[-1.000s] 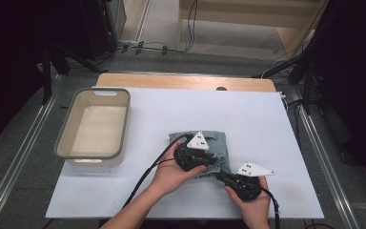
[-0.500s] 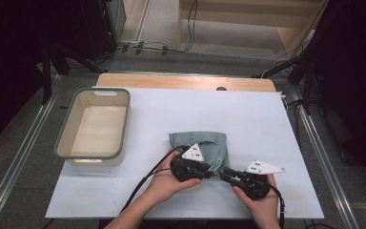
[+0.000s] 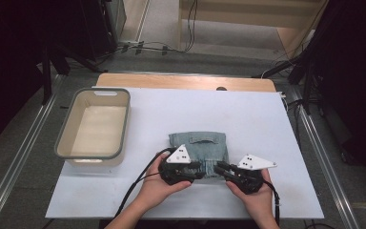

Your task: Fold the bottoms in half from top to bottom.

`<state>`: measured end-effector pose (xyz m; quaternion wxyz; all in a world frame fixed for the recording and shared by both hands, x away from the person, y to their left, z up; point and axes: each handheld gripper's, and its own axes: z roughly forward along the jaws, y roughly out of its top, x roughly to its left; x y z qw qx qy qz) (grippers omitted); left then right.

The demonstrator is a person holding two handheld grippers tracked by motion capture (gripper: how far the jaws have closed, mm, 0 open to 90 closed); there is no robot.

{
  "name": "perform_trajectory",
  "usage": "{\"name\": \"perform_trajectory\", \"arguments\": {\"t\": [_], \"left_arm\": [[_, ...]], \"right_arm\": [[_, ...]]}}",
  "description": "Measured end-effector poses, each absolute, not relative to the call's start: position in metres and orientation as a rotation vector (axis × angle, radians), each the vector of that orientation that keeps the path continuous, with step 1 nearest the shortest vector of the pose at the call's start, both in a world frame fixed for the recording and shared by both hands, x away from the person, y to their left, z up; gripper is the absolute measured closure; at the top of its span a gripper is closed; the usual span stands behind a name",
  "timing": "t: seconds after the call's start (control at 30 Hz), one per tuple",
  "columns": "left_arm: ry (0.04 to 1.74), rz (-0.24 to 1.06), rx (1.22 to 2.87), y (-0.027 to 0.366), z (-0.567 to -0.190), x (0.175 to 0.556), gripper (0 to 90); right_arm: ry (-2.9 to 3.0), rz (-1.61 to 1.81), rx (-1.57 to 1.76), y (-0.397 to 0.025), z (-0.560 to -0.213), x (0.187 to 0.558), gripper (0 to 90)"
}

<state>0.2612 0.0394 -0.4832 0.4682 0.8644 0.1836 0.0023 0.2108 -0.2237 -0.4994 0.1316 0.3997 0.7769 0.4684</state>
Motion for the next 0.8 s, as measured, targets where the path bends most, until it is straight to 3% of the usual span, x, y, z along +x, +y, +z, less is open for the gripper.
{"name": "perform_trajectory", "arguments": {"t": [0.43, 0.8], "left_arm": [[0.578, 0.032, 2.103, 0.057, -0.497, 0.266, 87.4], [0.606, -0.008, 2.076, 0.057, -0.504, 0.266, 88.6]], "right_arm": [[2.300, 1.334, 1.190, -0.221, -0.514, 0.211, 80.7], [2.309, 1.350, 1.150, -0.224, -0.513, 0.212, 79.7]]}}
